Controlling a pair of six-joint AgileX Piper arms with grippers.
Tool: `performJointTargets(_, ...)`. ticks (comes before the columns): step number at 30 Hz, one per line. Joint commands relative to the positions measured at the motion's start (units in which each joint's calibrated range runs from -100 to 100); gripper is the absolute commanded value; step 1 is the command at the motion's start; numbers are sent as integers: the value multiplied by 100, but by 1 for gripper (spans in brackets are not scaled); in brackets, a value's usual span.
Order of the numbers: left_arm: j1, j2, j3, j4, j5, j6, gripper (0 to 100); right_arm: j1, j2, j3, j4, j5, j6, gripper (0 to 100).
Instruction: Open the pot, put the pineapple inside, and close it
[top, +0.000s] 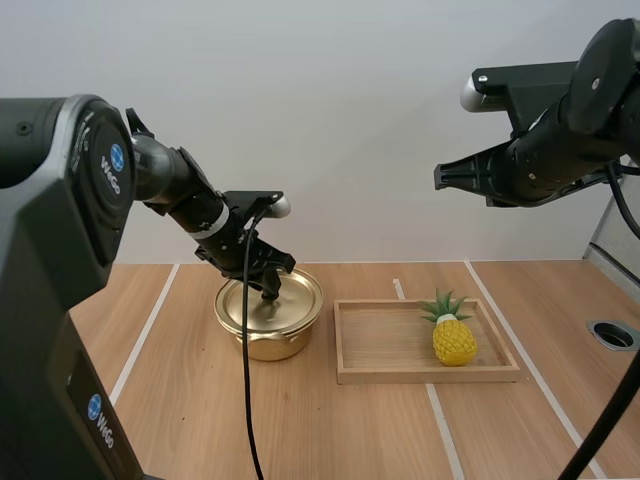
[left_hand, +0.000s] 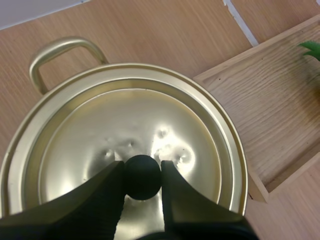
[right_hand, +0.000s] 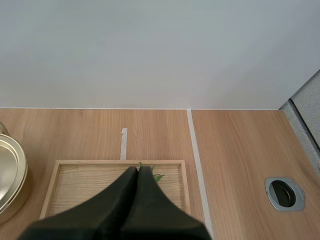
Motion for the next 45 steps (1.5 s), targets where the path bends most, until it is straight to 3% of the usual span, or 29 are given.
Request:
performJointTargets(1, -17, -79, -44, -227, -117, -58, 0, -23, -38, -39, 12, -13, -12, 0)
performJointTargets(12, -17, -853, -586, -290, -818, -160, 0, -23, -38, -39, 12, -30, -12, 0)
performJointTargets(28, -17, -3249, -708, -468, -3997, -312, 0, -23, -76, -39, 12, -85, -12, 0)
performJointTargets(45, -17, -5097, -708, -496, -5624, -312, 0, -23, -438, -39, 12, -120, -31, 0)
